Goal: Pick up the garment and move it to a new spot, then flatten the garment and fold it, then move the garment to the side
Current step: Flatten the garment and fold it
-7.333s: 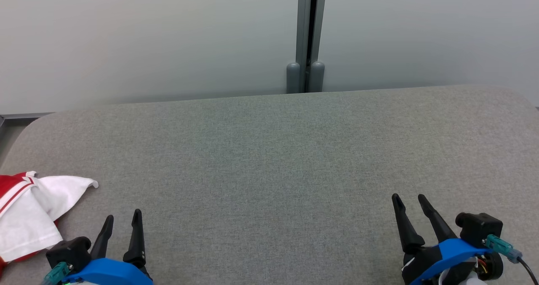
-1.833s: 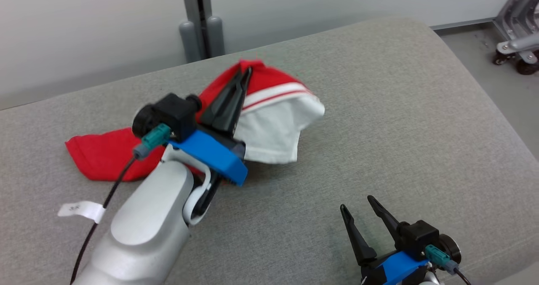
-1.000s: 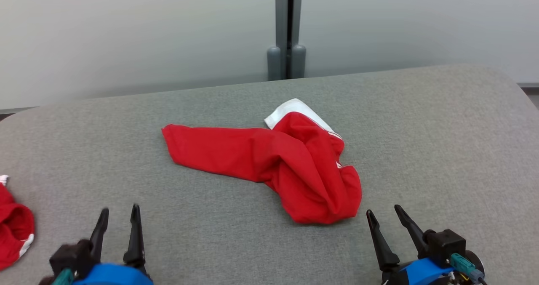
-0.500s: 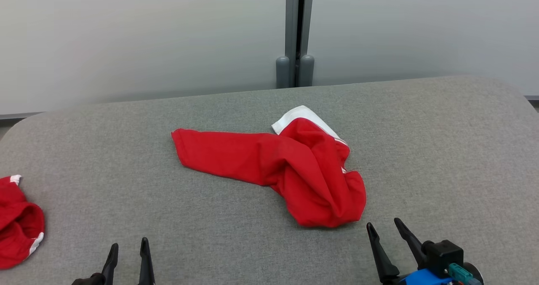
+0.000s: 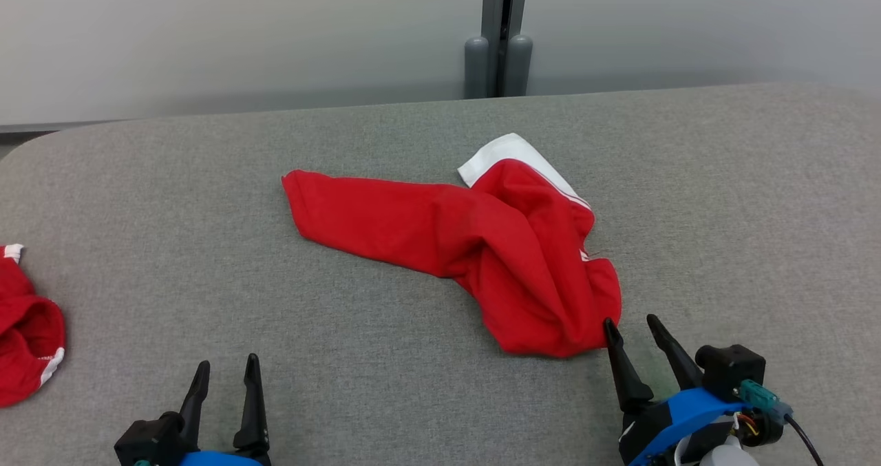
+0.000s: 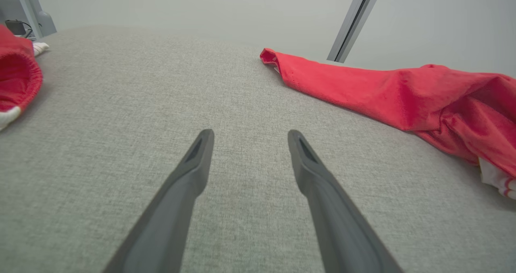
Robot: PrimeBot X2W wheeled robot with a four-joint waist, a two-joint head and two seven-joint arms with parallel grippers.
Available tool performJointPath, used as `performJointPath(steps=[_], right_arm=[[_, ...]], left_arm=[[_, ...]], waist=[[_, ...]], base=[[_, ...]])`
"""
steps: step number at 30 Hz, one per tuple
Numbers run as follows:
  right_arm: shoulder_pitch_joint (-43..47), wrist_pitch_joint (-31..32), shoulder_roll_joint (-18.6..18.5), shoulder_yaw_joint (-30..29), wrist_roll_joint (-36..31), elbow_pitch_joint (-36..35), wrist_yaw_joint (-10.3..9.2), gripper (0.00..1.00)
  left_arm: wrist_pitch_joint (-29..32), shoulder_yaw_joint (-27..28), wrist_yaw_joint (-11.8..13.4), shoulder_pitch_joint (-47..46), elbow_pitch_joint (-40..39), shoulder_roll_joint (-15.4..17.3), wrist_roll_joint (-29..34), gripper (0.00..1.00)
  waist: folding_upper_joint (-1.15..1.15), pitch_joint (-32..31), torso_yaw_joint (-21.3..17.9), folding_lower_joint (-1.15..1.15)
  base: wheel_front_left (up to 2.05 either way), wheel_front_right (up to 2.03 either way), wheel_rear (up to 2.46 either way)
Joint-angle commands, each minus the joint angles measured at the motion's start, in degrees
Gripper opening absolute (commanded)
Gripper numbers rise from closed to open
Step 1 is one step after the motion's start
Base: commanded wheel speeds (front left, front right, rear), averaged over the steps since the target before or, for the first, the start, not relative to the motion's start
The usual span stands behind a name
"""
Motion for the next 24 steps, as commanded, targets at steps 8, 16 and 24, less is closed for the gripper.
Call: performJointPath(steps=[8, 16, 24], right_arm=[[-3.8, 0.0, -0.2, 3.7, 4.9, 6.0, 0.00, 0.00], [-3.5, 0.0, -0.1, 8.2, 11.9, -3.5, 0.01, 0.00], [-6.8, 0.0, -0.2, 18.8, 19.5, -17.9, 0.00, 0.00]], left_arm=[[-0.2, -2.2, -0.1, -2.6, 0.0, 1.5, -1.5, 1.00], [-0.2, -3.0, -0.1, -1.6, 0.2, 0.9, -2.2, 1.00], [-0.2, -3.7, -0.1, 1.1, 1.9, -0.7, -1.2, 1.00]], waist=[[0.00, 2.5, 2.4, -0.01], [0.00, -0.3, 2.6, -0.01], [0.00, -6.7, 3.1, -0.01]], base=[[0.00, 0.00, 0.00], [0.00, 0.00, 0.00], [0.00, 0.00, 0.00]])
